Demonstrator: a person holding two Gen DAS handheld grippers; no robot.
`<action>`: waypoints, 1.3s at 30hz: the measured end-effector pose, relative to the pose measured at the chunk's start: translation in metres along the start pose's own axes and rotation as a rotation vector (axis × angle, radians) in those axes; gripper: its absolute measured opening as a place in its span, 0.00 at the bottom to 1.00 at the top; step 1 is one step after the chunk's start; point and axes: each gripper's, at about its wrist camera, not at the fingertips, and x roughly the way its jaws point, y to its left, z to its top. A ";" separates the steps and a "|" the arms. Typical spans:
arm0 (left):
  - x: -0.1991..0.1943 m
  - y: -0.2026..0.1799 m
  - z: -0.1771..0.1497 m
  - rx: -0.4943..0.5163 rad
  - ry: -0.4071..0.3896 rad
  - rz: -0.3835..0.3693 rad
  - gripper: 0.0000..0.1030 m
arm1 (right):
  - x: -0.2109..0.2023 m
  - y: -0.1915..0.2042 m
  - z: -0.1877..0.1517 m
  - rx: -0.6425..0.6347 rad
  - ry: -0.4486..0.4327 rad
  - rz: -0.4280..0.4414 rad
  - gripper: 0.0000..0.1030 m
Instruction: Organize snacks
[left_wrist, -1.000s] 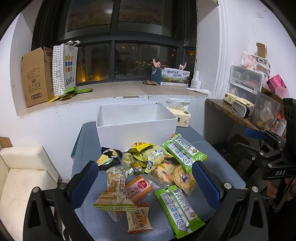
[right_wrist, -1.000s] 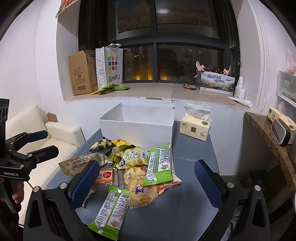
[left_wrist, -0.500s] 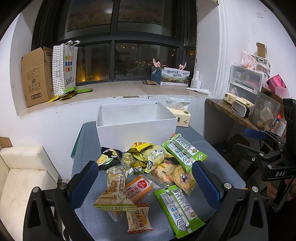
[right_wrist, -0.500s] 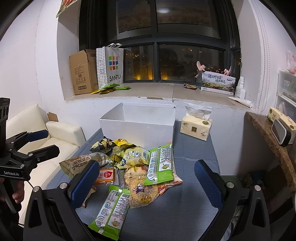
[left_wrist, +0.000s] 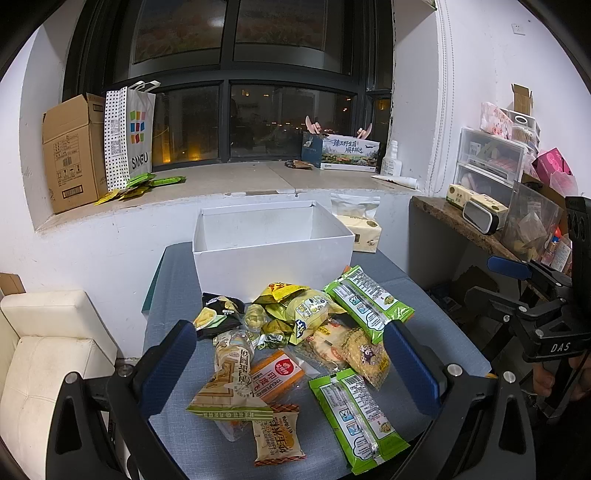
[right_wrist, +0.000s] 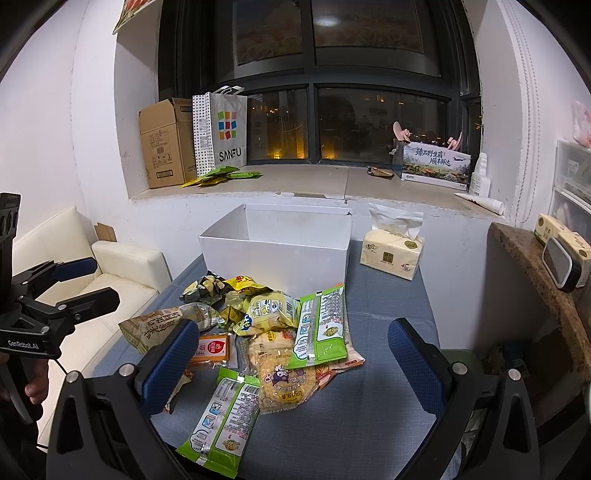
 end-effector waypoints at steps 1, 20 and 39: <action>0.001 0.000 0.000 0.000 0.000 -0.001 1.00 | 0.000 0.000 0.000 0.001 0.001 0.001 1.00; 0.001 0.000 -0.001 0.002 0.002 0.000 1.00 | 0.000 -0.001 -0.001 0.000 0.004 -0.001 1.00; 0.003 0.001 -0.002 0.003 0.003 0.002 1.00 | 0.006 0.000 -0.004 -0.001 0.024 0.016 1.00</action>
